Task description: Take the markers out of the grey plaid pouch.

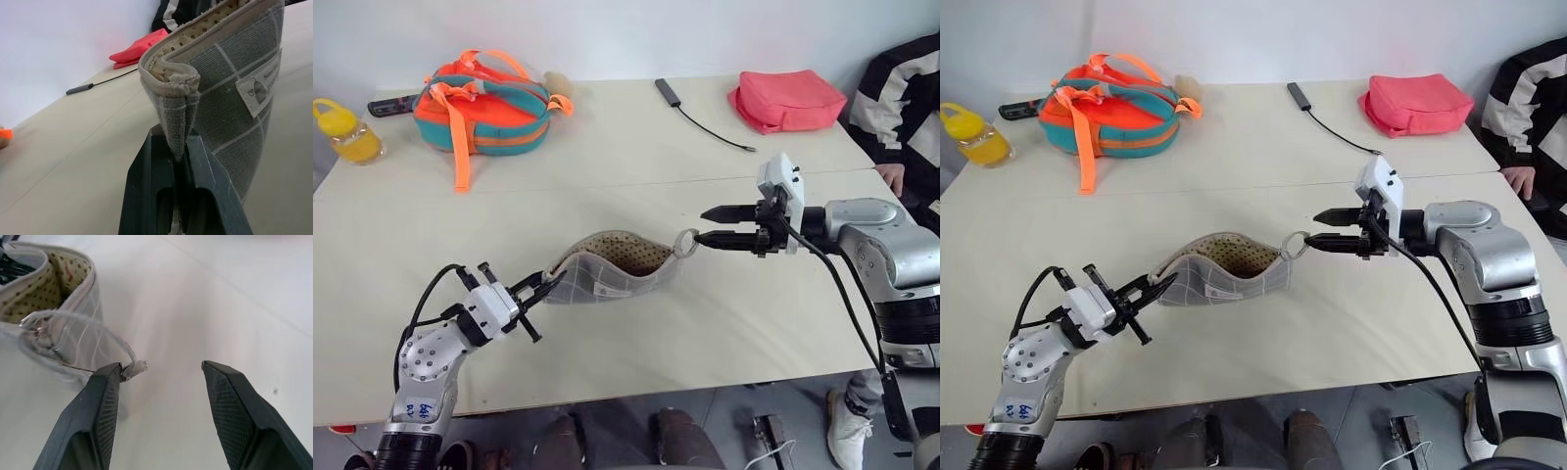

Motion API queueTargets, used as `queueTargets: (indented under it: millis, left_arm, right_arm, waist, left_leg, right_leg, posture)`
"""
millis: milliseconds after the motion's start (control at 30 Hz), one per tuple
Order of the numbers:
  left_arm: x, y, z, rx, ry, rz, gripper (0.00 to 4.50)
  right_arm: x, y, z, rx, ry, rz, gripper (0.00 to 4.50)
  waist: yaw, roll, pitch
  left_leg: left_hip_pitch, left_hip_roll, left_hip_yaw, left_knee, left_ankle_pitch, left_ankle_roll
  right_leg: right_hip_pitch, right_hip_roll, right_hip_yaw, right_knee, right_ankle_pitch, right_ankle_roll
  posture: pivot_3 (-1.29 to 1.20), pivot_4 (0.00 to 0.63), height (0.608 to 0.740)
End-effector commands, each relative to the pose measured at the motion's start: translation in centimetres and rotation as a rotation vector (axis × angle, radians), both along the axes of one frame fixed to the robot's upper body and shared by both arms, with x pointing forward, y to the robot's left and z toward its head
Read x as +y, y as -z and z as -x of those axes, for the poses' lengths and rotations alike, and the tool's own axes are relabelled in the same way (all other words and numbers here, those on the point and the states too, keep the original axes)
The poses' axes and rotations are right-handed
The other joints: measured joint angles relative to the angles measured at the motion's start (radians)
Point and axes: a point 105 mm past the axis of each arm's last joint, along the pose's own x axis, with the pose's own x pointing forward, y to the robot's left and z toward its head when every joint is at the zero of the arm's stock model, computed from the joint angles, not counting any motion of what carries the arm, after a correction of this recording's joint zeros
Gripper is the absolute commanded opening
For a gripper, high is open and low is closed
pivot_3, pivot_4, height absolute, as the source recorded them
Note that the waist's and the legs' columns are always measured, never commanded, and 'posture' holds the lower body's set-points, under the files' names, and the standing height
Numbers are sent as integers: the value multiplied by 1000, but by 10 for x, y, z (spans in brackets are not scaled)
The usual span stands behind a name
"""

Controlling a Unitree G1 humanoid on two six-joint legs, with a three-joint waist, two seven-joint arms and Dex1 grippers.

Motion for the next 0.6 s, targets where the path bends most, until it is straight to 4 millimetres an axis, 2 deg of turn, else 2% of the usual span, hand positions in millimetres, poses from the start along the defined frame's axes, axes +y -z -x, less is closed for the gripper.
queueTargets:
  millis: [33, 133, 200, 233, 333, 467, 600]
  left_arm:
    - [-8, -1, 6, -13, 48, -20, 0]
    - [-9, 0, 6, -9, 48, -12, 0]
    - [-11, 1, 6, -10, 51, -14, 0]
    - [-12, 1, 5, -10, 51, -15, 0]
    - [-13, 1, 4, -13, 53, -15, 0]
    - [-13, 0, 4, -16, 48, -11, 0]
    - [-16, 1, 5, -15, 50, -8, 0]
  right_arm:
    - [2, -39, 0, -143, -18, -10, 2715]
    - [46, -58, 16, -177, -155, -112, 2715]
    - [75, -57, 30, -184, -244, -135, 2715]
    - [84, -56, 33, -190, -263, -131, 2715]
    - [91, -43, 28, -222, -249, -44, 2715]
    - [91, -23, 31, -257, -296, 100, 2715]
    - [88, -30, 32, -303, -334, 134, 2715]
  waist:
    - [0, 0, 0]
    - [-4, 0, 0]
    - [-9, 1, 0]
    - [-7, 1, 0]
    - [5, 1, 0]
    - [10, 0, 0]
    - [3, 0, 0]
  left_leg:
    - [0, 0, 0, 0, 0, 0]
    - [0, 0, 0, 1, 0, 0]
    - [1, 2, -1, 0, 0, 0]
    - [2, 4, -1, 0, -1, -1]
    - [0, 4, -1, 1, -2, -2]
    - [0, 2, 0, 3, -3, 1]
    - [0, 2, 1, 4, -4, 1]
  right_leg:
    - [0, 0, 0, 0, 0, 0]
    - [0, 0, 1, 1, 0, 0]
    - [0, 2, 3, 1, 0, 0]
    - [-1, 3, 3, 2, 0, 0]
    - [-2, 4, 2, 3, 0, 0]
    - [-1, 0, 2, 1, 1, 3]
    - [-1, 1, 4, 0, 1, 3]
  posture:
    - [0, 150, 740]
    - [0, 150, 740]
    - [0, 150, 740]
    - [0, 150, 740]
    - [0, 150, 740]
    - [0, 150, 740]
    - [0, 150, 740]
